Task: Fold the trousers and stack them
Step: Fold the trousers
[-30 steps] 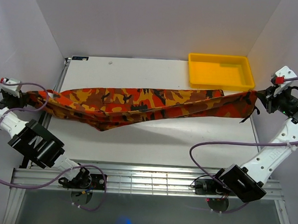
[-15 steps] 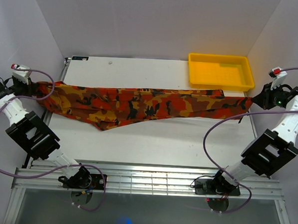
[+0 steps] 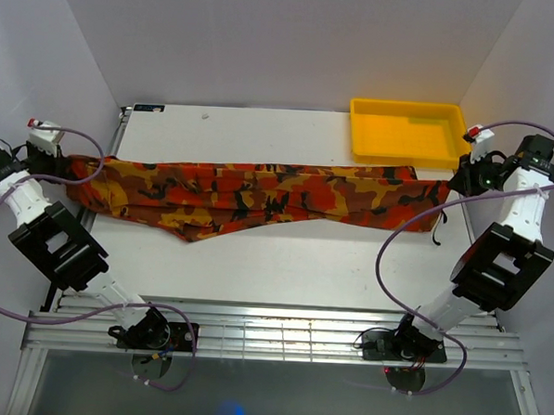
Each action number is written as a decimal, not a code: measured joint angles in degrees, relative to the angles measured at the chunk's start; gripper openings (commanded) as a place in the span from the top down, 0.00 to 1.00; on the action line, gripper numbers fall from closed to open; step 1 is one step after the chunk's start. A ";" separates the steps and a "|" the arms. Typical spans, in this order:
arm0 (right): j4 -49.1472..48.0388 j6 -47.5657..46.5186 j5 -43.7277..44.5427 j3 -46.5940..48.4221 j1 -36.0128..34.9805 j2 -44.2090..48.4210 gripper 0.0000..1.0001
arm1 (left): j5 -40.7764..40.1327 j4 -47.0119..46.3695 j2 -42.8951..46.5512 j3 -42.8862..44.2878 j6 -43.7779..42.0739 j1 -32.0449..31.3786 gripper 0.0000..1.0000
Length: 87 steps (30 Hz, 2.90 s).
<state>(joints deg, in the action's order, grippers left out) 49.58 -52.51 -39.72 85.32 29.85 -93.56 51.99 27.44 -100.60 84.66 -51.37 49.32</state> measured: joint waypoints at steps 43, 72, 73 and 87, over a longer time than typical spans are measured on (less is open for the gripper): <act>3.13 20.39 14.64 15.52 -9.62 -34.27 0.92 | -23.69 29.99 -17.27 6.78 3.04 -13.00 0.24; 8.20 12.55 13.03 1.79 2.95 -20.50 0.92 | -15.67 34.34 5.11 -1.29 -19.52 -32.65 0.33; 8.17 12.70 13.03 1.79 2.97 -20.50 0.92 | -16.74 34.91 9.81 -5.55 -21.77 -36.74 0.30; 7.72 13.11 13.20 1.79 2.75 -20.48 0.92 | -31.76 27.41 13.62 -24.61 -25.44 -58.99 0.33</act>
<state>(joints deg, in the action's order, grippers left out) 57.30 -39.40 -26.52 87.11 32.60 -114.04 20.23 54.85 -86.98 60.05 -76.82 -9.67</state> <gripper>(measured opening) 0.086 0.676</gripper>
